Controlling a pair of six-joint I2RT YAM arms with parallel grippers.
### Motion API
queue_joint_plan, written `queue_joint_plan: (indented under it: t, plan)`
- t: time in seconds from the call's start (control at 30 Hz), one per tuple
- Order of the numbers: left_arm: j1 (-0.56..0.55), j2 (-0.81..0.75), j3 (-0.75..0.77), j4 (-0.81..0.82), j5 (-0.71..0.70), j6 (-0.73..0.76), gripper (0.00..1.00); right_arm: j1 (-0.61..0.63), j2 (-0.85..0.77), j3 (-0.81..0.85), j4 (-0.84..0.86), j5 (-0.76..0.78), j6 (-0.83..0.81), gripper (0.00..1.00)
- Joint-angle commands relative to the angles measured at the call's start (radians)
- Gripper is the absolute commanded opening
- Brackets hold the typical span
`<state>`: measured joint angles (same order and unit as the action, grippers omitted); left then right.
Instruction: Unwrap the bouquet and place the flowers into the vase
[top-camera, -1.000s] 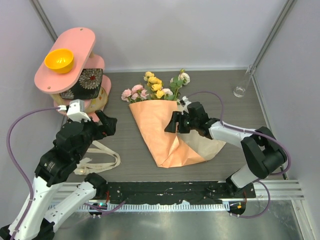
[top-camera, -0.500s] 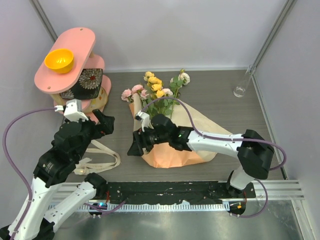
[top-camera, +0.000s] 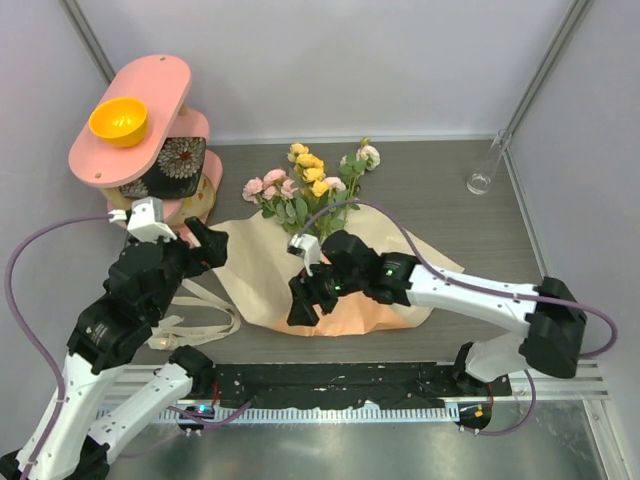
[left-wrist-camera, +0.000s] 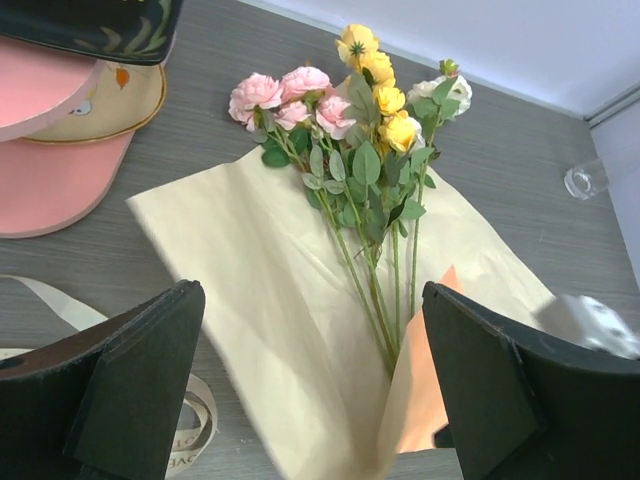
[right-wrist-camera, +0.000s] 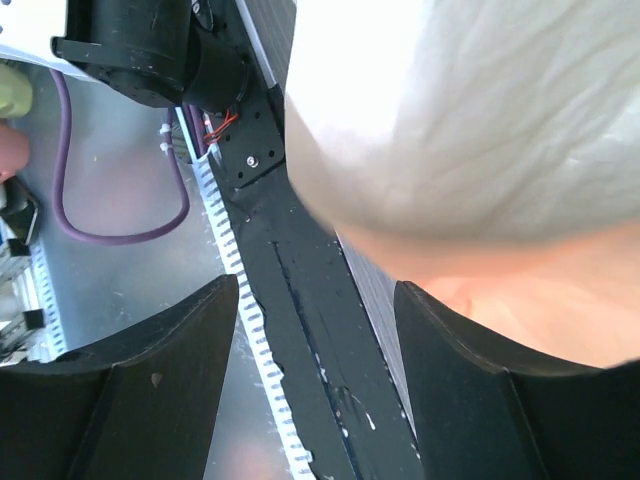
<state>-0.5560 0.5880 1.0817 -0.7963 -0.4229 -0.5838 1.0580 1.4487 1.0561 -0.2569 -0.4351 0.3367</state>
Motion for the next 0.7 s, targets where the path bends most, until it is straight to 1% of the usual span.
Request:
queue_joint_plan:
  t: [0.0,0.03,0.1,0.13,0.17,0.23,0.27,0.3,0.33,0.37,0.4,0.43,0.53,0.67]
  plan:
    - [0.002,0.094,0.021,0.04,0.094,0.015,0.95,0.003,-0.152,-0.063,-0.097,0.145,-0.032,0.69]
    - [0.002,0.117,0.021,0.04,0.11,0.013,0.94,0.003,-0.162,-0.111,-0.099,0.198,-0.019,0.69]
    - [0.002,0.17,0.012,0.039,0.143,0.006,0.93,0.008,-0.174,-0.165,-0.088,0.237,0.021,0.68]
    - [0.002,0.182,0.007,0.049,0.153,0.004,0.93,0.016,-0.183,-0.218,-0.084,0.261,0.036,0.68]
    - [0.002,0.205,0.0,0.058,0.16,0.002,0.93,0.031,-0.188,-0.243,-0.078,0.318,0.07,0.68]
    - [0.002,0.225,-0.034,0.094,0.202,-0.008,0.94,0.052,-0.201,-0.307,-0.048,0.363,0.111,0.66]
    - [0.002,0.24,-0.045,0.103,0.219,-0.016,0.94,0.06,-0.203,-0.324,-0.038,0.421,0.131,0.65]
    - [0.002,0.271,-0.066,0.117,0.246,-0.022,0.94,0.071,-0.206,-0.34,-0.021,0.43,0.189,0.63]
    - [0.002,0.295,-0.077,0.138,0.298,-0.037,0.93,0.074,-0.206,-0.369,-0.01,0.482,0.215,0.61]
    - [0.002,0.314,-0.085,0.149,0.323,-0.048,0.92,0.076,-0.208,-0.386,0.008,0.493,0.238,0.59]
    - [0.004,0.353,-0.103,0.16,0.341,-0.059,0.9,0.079,-0.208,-0.406,0.063,0.509,0.28,0.54]
    - [0.002,0.367,-0.112,0.181,0.366,-0.074,0.87,0.08,-0.208,-0.438,0.085,0.525,0.3,0.52]
    - [0.002,0.412,-0.154,0.241,0.407,-0.12,0.84,0.083,-0.191,-0.476,0.151,0.599,0.346,0.46]
    - [0.002,0.42,-0.193,0.293,0.453,-0.16,0.84,0.083,-0.169,-0.485,0.177,0.726,0.355,0.44]
